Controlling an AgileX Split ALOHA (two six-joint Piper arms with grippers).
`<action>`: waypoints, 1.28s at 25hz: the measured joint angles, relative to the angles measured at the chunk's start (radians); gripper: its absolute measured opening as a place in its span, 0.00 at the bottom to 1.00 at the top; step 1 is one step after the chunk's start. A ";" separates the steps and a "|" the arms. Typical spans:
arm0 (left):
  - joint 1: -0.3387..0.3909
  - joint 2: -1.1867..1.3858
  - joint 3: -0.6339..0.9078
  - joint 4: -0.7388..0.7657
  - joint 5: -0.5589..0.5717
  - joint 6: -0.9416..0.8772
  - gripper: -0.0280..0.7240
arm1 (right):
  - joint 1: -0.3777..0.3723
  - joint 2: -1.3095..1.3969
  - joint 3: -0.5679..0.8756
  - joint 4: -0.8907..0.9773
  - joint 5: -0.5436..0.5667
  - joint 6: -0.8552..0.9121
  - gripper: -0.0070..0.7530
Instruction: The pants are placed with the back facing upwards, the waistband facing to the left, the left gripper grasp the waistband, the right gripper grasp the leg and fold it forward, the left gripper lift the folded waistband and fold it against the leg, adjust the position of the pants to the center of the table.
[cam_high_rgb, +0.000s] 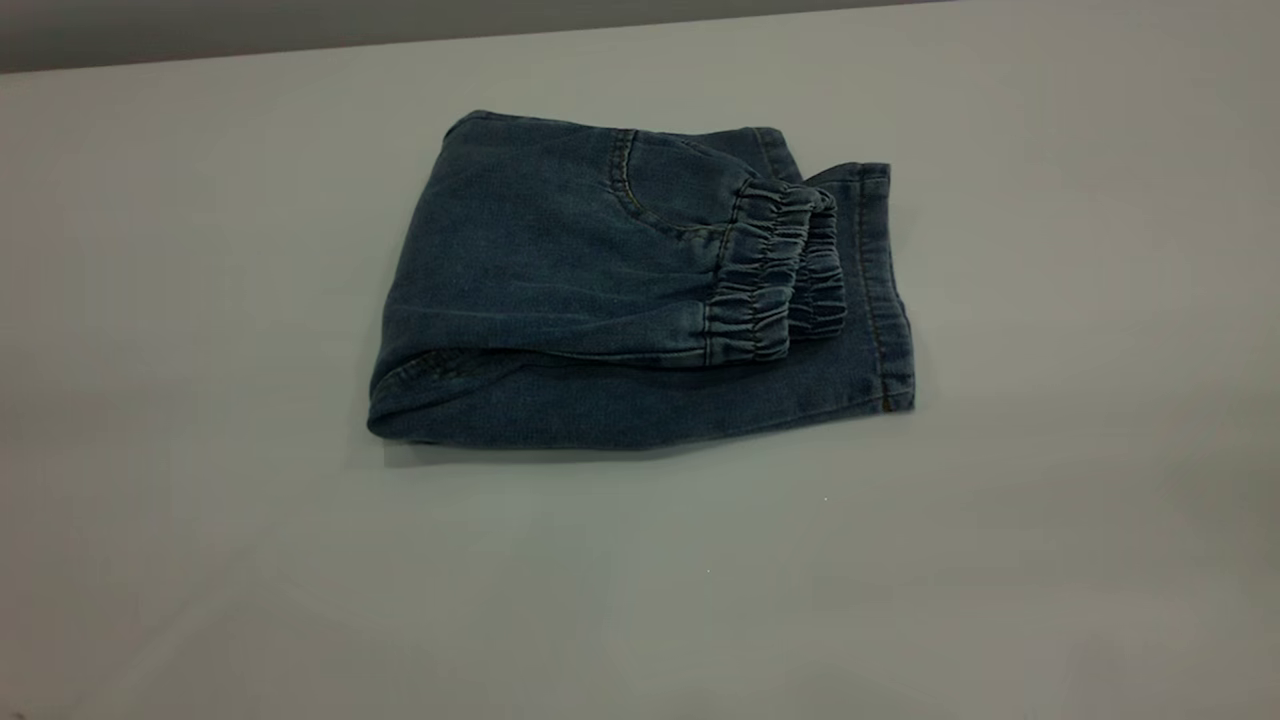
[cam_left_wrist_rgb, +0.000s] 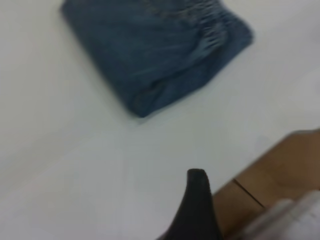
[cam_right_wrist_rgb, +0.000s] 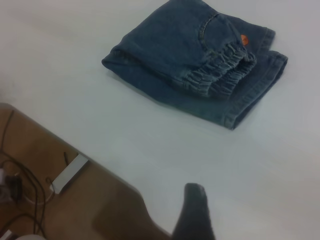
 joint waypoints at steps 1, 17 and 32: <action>0.000 -0.038 0.020 0.022 -0.002 -0.015 0.76 | 0.000 0.001 0.000 0.000 0.000 0.000 0.67; 0.000 -0.274 0.241 0.151 -0.151 -0.199 0.76 | 0.000 0.001 0.000 0.000 0.000 0.000 0.67; 0.000 -0.274 0.289 0.151 -0.122 -0.211 0.76 | -0.562 -0.037 0.000 0.001 0.001 0.000 0.67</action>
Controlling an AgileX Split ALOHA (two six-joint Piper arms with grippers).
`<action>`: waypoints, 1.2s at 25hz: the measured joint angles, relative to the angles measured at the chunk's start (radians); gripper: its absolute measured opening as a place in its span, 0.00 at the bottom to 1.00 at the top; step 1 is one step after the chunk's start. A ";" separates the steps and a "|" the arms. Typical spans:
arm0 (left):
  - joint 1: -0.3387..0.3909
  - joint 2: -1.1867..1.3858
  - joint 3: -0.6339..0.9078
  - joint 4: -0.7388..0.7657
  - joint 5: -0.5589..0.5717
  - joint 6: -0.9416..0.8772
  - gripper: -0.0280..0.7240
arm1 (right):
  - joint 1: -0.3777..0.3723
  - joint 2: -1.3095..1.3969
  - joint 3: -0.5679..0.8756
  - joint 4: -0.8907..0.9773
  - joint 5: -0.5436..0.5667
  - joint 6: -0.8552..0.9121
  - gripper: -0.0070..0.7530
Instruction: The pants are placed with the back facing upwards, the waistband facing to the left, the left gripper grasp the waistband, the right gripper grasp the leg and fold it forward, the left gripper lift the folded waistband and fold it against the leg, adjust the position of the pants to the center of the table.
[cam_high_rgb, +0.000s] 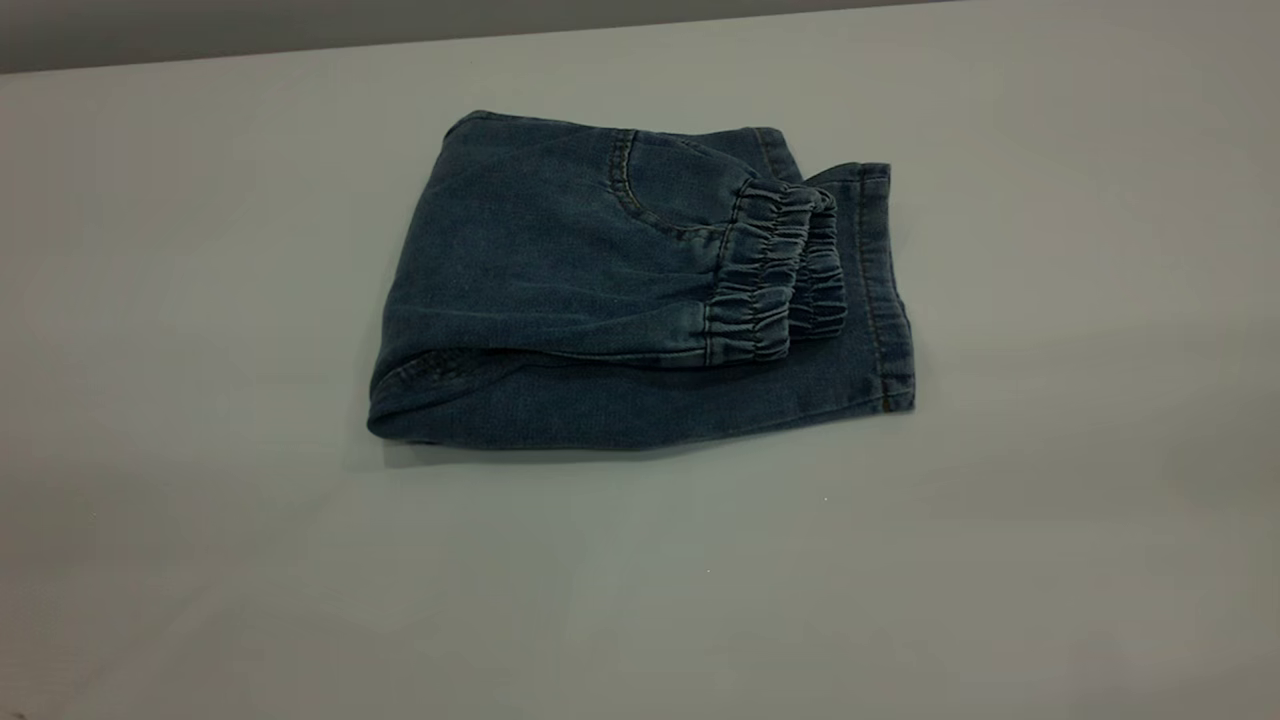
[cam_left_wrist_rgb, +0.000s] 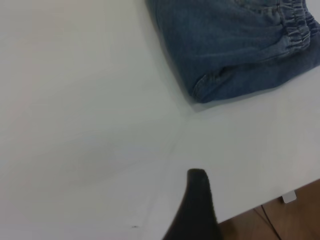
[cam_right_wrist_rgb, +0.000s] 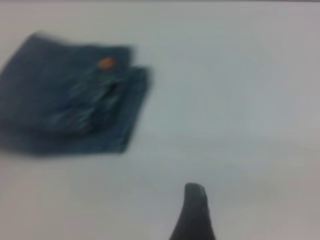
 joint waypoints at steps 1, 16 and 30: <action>0.000 0.000 0.000 0.000 -0.001 0.000 0.76 | -0.042 -0.021 0.000 0.000 0.000 0.000 0.67; 0.077 -0.035 0.000 -0.005 0.000 0.001 0.76 | -0.176 -0.053 -0.001 0.007 0.000 0.000 0.67; 0.272 -0.215 -0.001 -0.004 0.002 0.001 0.76 | -0.176 -0.053 -0.001 0.007 -0.001 0.000 0.67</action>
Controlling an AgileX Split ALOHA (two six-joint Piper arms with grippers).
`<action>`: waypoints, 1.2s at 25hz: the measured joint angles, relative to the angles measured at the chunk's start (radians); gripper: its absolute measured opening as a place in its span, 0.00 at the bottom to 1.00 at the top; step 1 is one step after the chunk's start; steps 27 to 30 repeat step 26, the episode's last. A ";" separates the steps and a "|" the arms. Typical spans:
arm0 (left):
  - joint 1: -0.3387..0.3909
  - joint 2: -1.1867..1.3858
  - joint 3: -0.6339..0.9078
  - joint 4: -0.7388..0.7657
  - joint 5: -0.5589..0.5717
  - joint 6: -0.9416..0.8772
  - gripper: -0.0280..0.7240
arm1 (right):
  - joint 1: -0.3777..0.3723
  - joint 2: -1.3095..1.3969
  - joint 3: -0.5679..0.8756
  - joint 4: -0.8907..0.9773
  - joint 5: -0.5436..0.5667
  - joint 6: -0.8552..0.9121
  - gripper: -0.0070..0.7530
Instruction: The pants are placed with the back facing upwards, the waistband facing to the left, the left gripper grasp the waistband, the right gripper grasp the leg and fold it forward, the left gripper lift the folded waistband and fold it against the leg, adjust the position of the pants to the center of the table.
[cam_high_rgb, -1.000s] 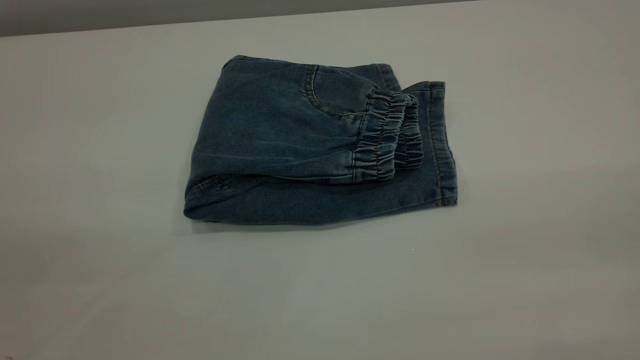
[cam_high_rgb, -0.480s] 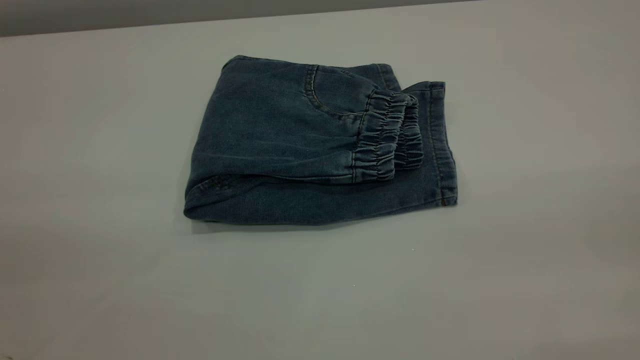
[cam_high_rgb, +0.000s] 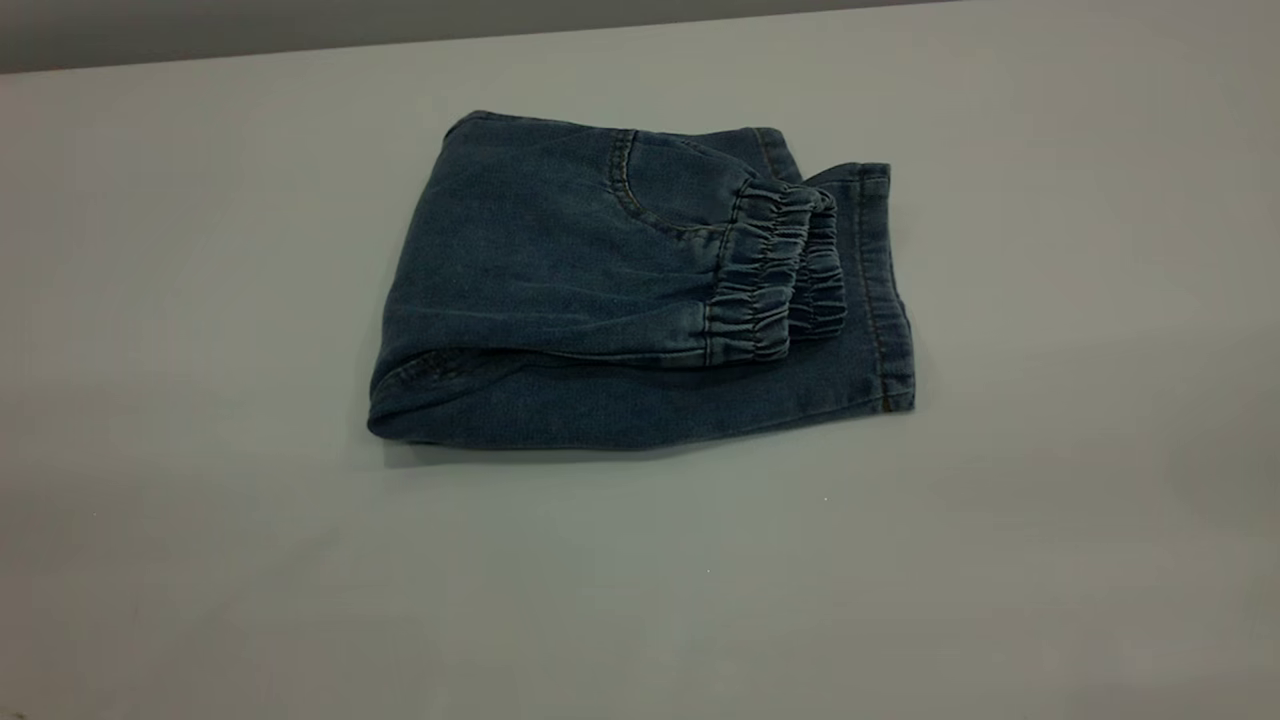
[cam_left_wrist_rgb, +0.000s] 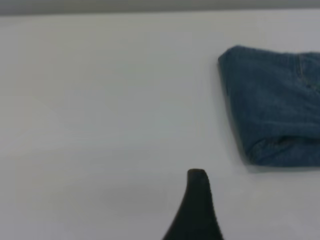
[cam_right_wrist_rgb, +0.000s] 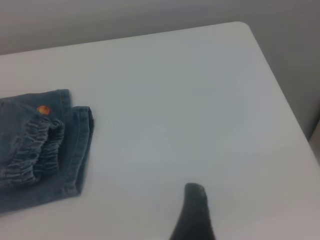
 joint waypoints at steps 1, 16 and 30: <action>-0.001 0.000 0.000 0.000 0.000 0.000 0.76 | 0.000 0.000 0.000 0.000 0.000 0.000 0.67; -0.003 0.002 0.001 0.000 -0.004 -0.002 0.76 | 0.050 0.000 0.000 0.019 0.000 0.000 0.67; -0.003 0.002 0.001 0.000 -0.004 -0.003 0.76 | 0.050 0.000 0.000 0.020 -0.001 0.000 0.67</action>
